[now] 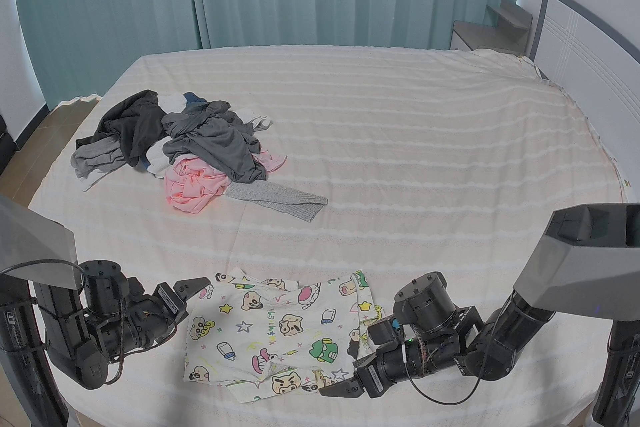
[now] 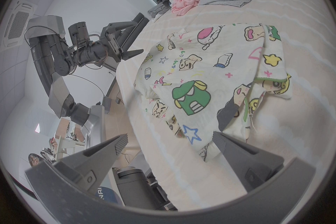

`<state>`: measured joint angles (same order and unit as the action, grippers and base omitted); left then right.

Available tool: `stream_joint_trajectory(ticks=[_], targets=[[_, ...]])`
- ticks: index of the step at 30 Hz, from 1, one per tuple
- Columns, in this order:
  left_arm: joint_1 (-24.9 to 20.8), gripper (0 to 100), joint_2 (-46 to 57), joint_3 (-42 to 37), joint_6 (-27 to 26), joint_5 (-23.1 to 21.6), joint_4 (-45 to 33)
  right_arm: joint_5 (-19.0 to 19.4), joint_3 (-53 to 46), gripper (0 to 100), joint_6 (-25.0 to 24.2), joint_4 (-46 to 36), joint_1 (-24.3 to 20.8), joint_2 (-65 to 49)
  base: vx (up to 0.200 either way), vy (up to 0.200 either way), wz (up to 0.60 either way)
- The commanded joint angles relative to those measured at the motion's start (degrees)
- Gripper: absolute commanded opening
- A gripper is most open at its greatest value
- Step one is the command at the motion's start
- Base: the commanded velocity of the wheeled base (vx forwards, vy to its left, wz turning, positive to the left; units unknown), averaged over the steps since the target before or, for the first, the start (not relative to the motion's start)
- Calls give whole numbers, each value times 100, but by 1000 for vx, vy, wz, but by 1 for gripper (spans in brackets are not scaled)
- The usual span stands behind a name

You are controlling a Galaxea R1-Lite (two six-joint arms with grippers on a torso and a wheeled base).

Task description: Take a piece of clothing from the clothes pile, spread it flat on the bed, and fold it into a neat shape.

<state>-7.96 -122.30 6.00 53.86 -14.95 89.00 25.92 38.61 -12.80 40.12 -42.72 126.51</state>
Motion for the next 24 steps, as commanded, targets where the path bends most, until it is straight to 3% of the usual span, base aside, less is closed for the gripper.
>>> stream_joint_trajectory(ticks=[1, 24], targets=[[31, 100, -101, -2, 2, -8, 100, -17, 68, 100, -30, 31, 62, 163, 0, 0, 0], [49, 100, -198, 15, 2, -8, 100, -245, -2, 100, -214, 40, 79, 84, 0, 0, 0]])
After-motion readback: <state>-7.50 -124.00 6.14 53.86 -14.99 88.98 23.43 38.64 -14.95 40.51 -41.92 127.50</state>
